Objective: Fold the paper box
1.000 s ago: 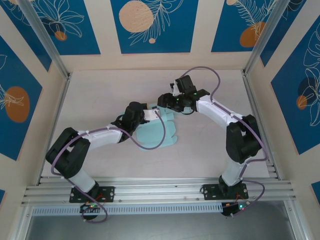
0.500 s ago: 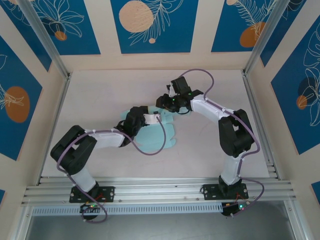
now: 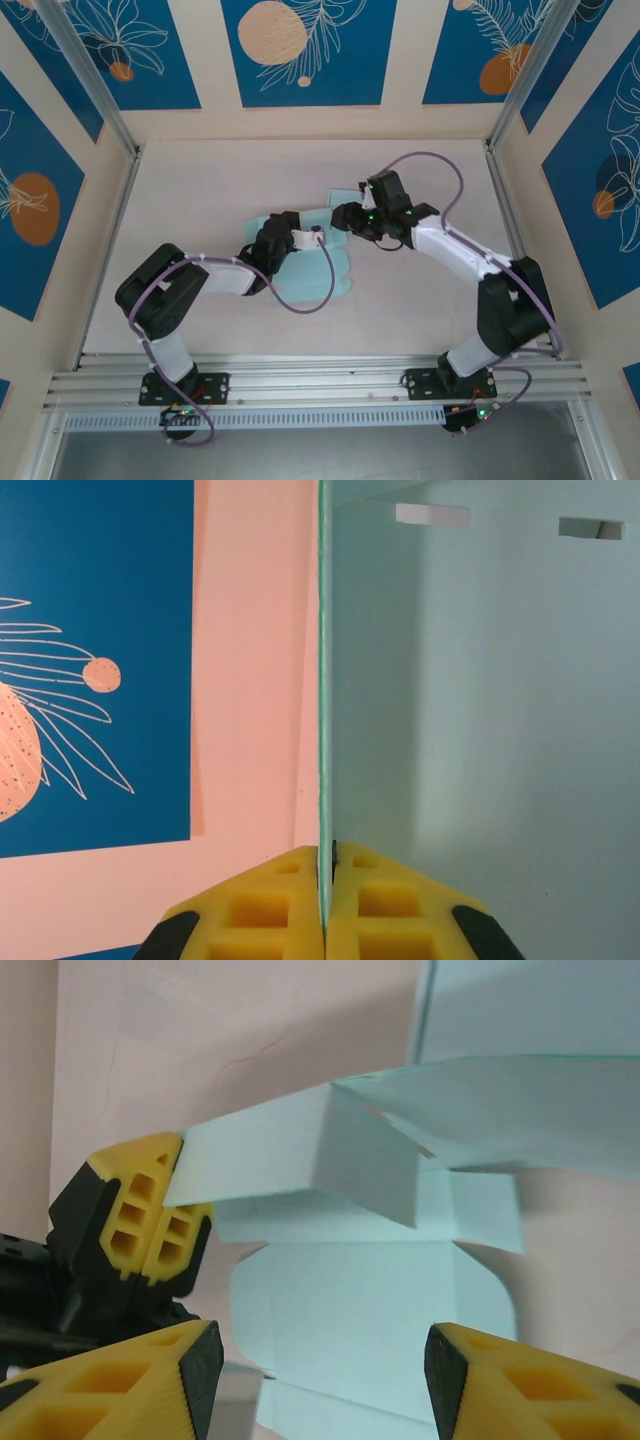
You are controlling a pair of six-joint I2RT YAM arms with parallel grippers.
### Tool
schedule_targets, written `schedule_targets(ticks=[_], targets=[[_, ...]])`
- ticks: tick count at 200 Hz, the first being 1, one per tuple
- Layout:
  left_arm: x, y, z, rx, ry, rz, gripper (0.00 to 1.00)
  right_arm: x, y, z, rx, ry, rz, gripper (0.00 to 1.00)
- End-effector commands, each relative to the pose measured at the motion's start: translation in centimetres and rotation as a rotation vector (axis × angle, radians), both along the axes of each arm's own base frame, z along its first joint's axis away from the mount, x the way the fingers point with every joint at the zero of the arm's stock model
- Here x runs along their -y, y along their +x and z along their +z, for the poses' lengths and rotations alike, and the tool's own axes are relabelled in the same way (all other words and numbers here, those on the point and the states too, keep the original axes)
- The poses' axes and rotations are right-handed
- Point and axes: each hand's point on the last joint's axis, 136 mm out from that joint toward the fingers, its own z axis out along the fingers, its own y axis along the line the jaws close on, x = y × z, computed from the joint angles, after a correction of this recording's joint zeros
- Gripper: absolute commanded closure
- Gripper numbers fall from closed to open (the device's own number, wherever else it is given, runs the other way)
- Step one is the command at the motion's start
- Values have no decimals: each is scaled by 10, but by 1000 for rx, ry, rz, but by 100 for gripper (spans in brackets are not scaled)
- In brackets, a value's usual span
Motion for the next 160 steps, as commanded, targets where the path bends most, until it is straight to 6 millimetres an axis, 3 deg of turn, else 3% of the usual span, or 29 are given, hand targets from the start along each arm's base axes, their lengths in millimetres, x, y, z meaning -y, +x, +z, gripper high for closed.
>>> schedule_targets(ticks=[1, 27, 95, 160], targets=[[4, 1, 2, 25, 7, -3, 100, 21, -9, -19, -19, -31, -87, 46], [4, 1, 0, 20, 12, -3, 100, 26, -16, -43, -45, -28, -106, 56], [3, 1, -8, -6, 12, 2, 100, 9, 4, -84, -57, -35, -57, 56], [7, -2, -8, -23, -2, -22, 100, -27, 29, -88, 38, -36, 47, 56]])
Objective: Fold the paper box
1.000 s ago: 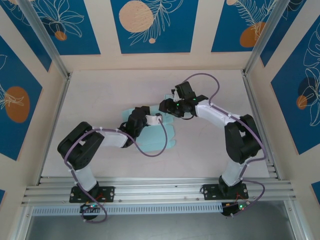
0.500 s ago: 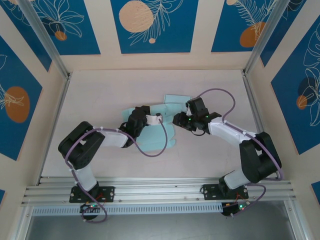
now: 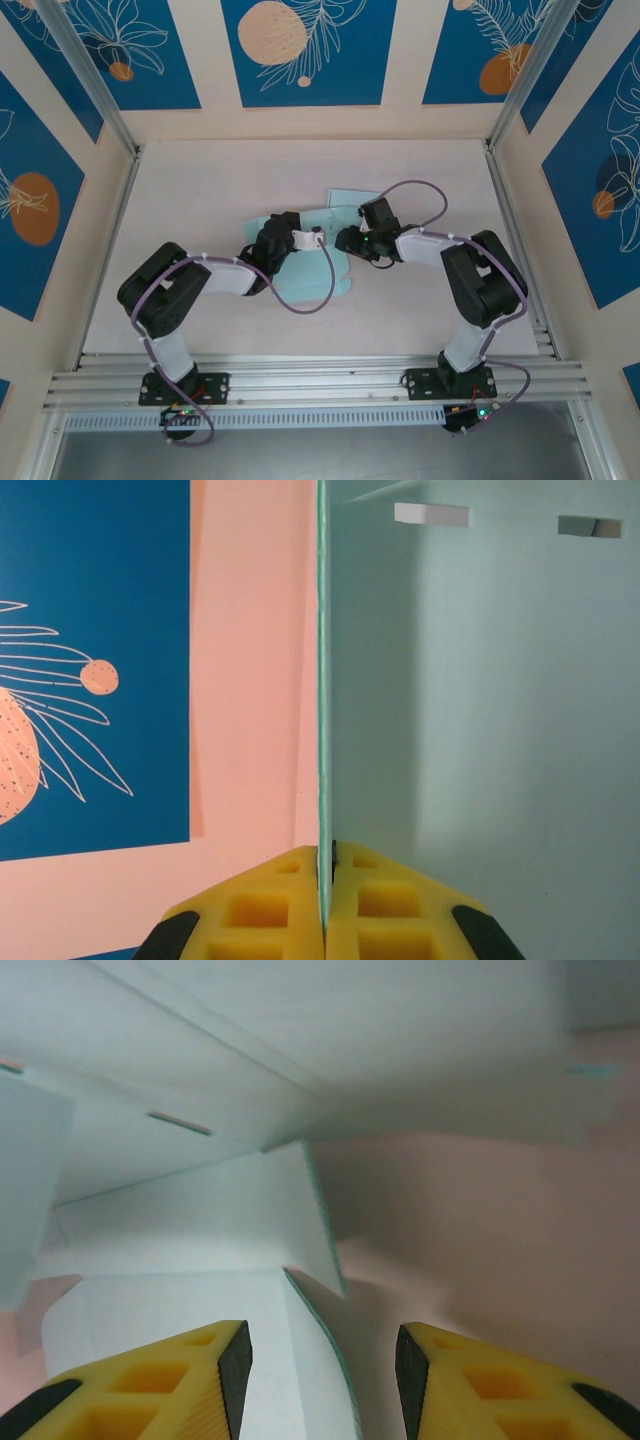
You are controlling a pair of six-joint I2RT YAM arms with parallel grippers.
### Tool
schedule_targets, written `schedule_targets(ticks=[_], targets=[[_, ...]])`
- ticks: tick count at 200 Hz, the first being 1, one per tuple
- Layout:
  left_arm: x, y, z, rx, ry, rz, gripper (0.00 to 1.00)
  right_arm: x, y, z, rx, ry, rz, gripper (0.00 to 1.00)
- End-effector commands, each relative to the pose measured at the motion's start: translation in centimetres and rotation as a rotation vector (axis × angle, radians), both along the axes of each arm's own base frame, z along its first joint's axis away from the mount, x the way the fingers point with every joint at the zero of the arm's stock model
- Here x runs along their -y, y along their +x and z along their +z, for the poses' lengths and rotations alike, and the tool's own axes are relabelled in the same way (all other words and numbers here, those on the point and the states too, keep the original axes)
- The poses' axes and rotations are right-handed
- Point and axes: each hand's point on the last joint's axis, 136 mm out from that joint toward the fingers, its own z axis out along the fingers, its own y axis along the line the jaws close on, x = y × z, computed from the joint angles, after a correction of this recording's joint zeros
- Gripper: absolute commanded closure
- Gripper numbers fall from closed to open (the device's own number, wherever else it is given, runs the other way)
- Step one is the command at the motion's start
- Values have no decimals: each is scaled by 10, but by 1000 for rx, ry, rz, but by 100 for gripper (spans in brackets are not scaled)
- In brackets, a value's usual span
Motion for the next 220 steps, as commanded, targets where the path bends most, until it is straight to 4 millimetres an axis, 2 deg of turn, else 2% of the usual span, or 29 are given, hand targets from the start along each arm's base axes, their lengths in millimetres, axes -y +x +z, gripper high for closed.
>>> schedule_targets(ticks=[1, 26, 62, 98, 126, 153, 179, 199, 220], targets=[[6, -3, -5, -25, -7, -20, 100, -26, 17, 24, 117, 31, 80, 56], [9, -5, -7, -39, -20, -28, 100, -40, 18, 32, 172, 1, 122, 56], [18, -9, -7, -50, -42, -45, 100, -49, 15, 33, 201, -27, 128, 56], [22, -10, -11, -54, -32, -54, 100, -45, 11, 13, 138, -31, 101, 58], [21, -12, -12, -49, -28, -59, 100, -39, -5, 25, 141, -21, 113, 58], [22, -13, -11, -46, -32, -68, 100, -12, -26, 44, 173, -52, 79, 57], [25, -14, -10, -45, -39, -82, 100, 17, -42, 63, 216, -40, 38, 52], [28, -17, -9, -46, -41, -104, 100, 44, -43, 74, 234, -29, -16, 49], [31, -19, -10, -45, -36, -120, 100, 74, -35, 83, 252, -20, -82, 49]])
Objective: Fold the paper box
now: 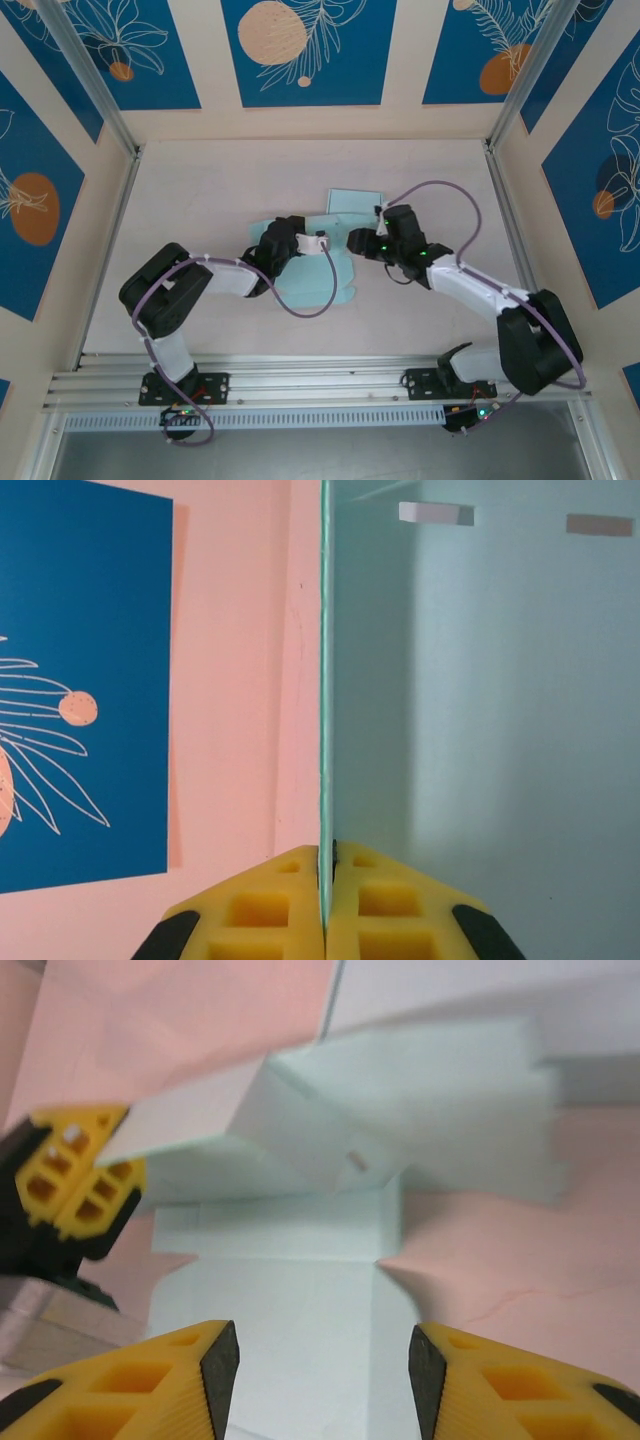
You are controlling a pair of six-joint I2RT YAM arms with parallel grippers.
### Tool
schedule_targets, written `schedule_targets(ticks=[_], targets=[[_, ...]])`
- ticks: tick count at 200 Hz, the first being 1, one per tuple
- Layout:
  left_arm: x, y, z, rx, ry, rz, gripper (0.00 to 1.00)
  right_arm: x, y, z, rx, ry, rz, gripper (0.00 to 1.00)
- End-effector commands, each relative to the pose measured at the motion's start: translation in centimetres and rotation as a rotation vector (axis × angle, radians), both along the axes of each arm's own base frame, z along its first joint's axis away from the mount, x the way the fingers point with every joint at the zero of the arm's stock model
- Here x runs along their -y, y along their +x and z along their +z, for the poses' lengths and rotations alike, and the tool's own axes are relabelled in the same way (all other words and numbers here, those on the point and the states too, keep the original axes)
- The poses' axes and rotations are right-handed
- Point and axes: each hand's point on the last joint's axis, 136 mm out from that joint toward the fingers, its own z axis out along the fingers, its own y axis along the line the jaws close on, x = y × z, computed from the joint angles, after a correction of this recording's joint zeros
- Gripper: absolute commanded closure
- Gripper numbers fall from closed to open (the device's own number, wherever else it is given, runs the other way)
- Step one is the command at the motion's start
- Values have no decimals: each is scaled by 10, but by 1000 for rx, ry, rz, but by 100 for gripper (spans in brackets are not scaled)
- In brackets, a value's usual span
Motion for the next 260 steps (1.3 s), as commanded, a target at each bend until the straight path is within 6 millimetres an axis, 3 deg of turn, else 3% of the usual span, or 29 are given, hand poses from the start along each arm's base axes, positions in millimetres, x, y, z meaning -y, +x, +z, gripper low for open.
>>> schedule_targets(ticks=[1, 35, 61, 144, 212, 260], targets=[[15, -9, -4, -9, -13, -61, 100, 32, 1, -2, -12, -14, -58, 49], [18, -11, -4, 2, -7, -72, 100, 68, 26, 0, -27, 63, -129, 50], [20, -13, -1, 8, -9, -81, 100, 77, 45, -9, -56, 101, -139, 56], [29, -25, 10, 16, -64, -125, 100, 57, 77, -55, -143, 165, -47, 60], [27, -17, -1, 15, -26, -92, 100, 18, 64, -58, -137, 230, 129, 60], [24, -16, -5, 16, -15, -83, 100, 43, 50, -50, -113, 222, 47, 61]])
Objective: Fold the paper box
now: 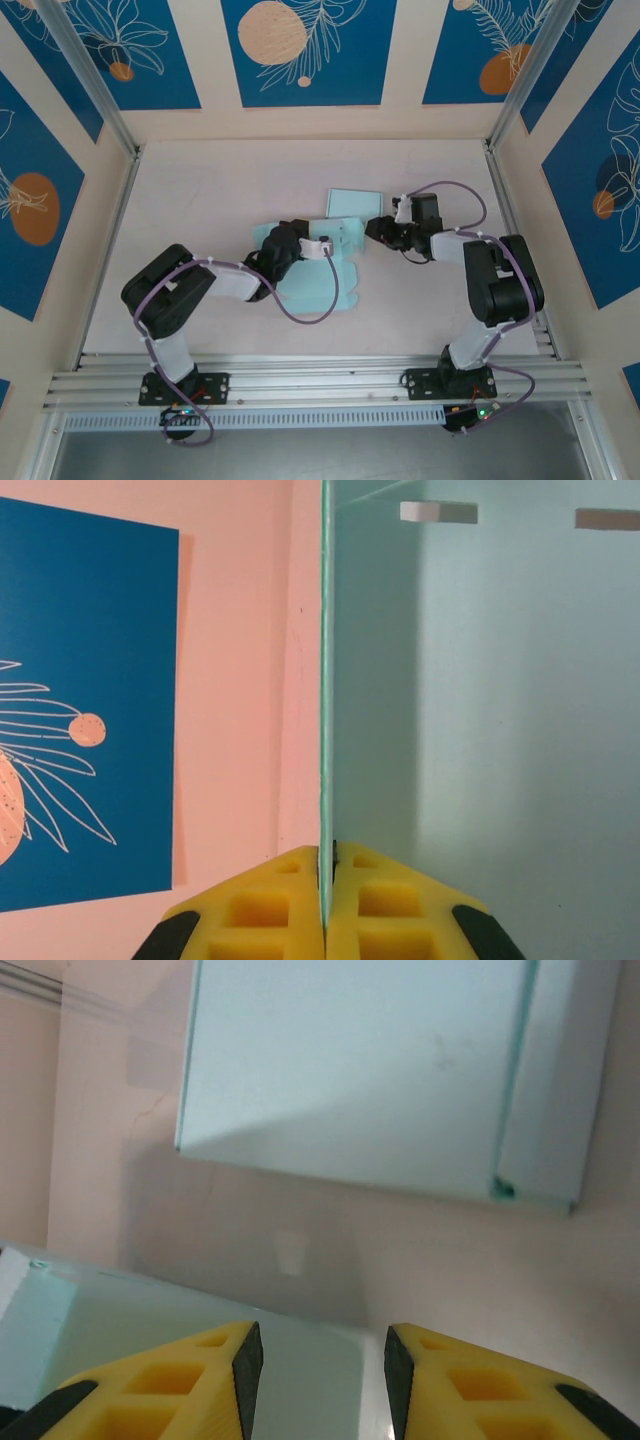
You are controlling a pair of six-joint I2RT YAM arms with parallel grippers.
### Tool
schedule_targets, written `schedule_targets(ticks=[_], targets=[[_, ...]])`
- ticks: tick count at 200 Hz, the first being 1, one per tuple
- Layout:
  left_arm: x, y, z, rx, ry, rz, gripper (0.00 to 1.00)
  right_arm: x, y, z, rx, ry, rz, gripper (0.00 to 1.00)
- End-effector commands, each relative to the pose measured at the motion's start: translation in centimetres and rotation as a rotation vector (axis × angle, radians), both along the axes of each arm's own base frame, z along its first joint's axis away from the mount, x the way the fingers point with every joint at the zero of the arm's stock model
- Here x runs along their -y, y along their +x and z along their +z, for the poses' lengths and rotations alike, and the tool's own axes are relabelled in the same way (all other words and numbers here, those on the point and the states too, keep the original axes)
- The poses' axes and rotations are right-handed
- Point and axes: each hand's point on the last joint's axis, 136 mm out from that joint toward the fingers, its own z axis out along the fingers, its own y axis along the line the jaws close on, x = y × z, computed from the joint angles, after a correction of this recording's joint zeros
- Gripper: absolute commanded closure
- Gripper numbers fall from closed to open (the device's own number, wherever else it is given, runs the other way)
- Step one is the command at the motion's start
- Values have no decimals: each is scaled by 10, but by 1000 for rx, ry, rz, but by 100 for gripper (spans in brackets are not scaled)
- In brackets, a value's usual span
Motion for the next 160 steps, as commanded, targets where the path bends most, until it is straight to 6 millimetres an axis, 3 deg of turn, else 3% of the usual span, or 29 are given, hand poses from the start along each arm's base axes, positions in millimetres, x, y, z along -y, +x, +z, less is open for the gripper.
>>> schedule_targets(ticks=[1, 49, 72, 122, 160], targets=[[13, -5, -3, -2, -12, -49, 100, 11, -7, 15, 44, 6, -13, 61], [17, -7, 12, 16, -50, -70, 100, 61, -14, 36, 92, -33, -139, 60], [17, -8, 14, 19, -51, -74, 100, 71, -10, 34, 85, -37, -161, 60], [19, -11, 24, 23, -87, -89, 100, 44, 14, 13, 29, 69, -72, 64], [20, -10, 24, 21, -84, -91, 100, -3, 15, 2, 21, 50, 39, 64]])
